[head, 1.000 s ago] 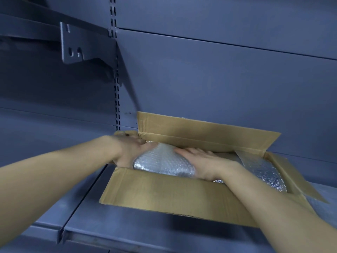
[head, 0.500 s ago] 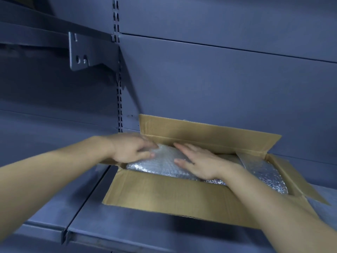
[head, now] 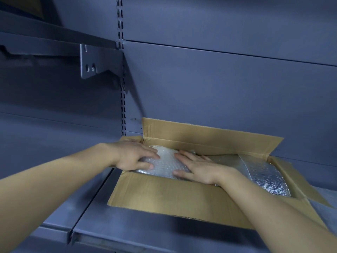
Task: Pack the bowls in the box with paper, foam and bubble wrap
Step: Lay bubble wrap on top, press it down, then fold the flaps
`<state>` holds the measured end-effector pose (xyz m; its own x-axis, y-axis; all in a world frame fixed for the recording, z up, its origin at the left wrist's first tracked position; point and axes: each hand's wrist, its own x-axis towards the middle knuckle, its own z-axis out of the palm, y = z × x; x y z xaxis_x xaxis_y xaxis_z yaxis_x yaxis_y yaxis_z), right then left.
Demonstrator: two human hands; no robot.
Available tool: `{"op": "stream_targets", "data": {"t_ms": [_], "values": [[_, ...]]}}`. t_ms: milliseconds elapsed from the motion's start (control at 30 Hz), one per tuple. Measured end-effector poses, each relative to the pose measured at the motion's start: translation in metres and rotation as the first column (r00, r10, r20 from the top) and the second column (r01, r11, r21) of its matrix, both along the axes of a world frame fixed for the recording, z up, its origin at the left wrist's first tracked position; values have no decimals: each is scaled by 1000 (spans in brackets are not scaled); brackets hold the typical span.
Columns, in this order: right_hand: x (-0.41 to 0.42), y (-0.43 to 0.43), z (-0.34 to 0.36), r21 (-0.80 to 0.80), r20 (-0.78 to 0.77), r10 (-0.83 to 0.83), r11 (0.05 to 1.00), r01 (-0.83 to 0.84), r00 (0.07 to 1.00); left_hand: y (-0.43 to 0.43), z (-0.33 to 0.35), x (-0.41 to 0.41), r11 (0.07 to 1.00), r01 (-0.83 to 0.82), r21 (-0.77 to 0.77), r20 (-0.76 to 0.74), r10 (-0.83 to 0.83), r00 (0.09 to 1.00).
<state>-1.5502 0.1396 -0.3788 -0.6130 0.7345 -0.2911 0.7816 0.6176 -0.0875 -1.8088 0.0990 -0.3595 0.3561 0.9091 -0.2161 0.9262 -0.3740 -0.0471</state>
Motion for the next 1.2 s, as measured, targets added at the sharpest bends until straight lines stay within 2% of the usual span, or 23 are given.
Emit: {"op": "stream_targets", "data": {"t_ms": [167, 400, 633, 733, 833, 867, 1033, 1200], "values": [[0, 1, -4, -23, 6, -10, 1000, 10, 1000, -1, -2, -1, 998, -18, -62, -32, 16, 999], [-9, -3, 6, 36, -18, -14, 999, 15, 1000, -4, -3, 3, 994, -48, -96, -73, 41, 996], [-11, 0, -3, -17, -4, -7, 1000, 7, 1000, -1, -2, 3, 993, -45, -108, -68, 38, 997], [-13, -3, 3, -3, -15, -29, 1000, 29, 999, 0, -2, -1, 999, -47, -21, 73, 48, 996], [-17, -4, 8, 81, -106, -35, 996, 44, 994, -2, 0, -11, 974, -51, 221, 287, -15, 958], [-18, -4, 9, 100, -125, -29, 994, 42, 992, -3, 0, -14, 966, -50, 255, 318, -34, 947], [-18, -7, 3, 25, -70, -7, 1000, 9, 998, -7, -11, -22, 987, 43, 153, 155, -67, 986], [-18, -4, -1, -26, -41, -15, 1000, 14, 999, -7, -7, -19, 989, 64, 131, 90, -77, 993]]}}
